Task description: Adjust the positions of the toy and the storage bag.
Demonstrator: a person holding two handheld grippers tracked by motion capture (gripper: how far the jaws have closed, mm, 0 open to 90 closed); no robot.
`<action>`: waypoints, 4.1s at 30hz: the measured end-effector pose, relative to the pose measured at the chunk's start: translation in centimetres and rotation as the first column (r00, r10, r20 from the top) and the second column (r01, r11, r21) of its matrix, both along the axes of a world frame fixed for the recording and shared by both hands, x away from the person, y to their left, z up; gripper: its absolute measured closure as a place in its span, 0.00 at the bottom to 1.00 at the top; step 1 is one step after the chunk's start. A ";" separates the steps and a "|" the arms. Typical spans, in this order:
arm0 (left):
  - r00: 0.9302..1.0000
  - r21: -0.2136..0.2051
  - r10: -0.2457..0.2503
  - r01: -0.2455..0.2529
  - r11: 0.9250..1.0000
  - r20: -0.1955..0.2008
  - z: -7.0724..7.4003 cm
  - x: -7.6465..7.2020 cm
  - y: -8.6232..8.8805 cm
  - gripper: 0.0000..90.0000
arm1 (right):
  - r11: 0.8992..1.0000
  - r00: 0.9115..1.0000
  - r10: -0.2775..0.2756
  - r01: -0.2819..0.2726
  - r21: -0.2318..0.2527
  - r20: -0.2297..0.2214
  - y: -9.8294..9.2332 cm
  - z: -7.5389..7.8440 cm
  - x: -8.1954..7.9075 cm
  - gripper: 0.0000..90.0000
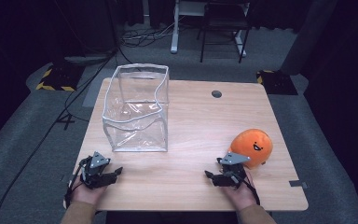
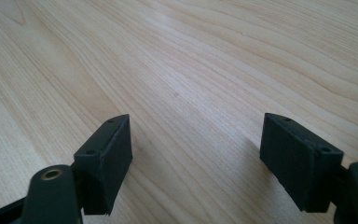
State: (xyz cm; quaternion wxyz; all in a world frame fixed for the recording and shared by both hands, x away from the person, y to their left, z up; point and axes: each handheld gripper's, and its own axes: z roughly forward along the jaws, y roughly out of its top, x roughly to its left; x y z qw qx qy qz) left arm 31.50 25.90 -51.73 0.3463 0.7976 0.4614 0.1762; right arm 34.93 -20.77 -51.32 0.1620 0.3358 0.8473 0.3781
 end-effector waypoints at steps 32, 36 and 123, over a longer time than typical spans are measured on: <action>0.997 -0.126 0.070 -0.066 0.990 0.028 1.1 -2.5 2.2 0.50 | 0.996 0.996 0.087 -0.087 -0.011 -0.036 2.1 2.0 0.7 0.63; 0.996 -0.147 0.081 -0.074 0.986 0.045 1.5 -3.0 2.5 0.50 | 0.995 0.994 0.102 -0.102 -0.004 -0.030 3.1 3.1 1.3 0.63; 0.979 -0.110 -0.198 0.202 0.973 0.040 2.1 -1.7 -5.8 0.56 | 0.990 0.986 0.127 -0.120 0.071 -0.106 3.0 4.6 -1.8 0.96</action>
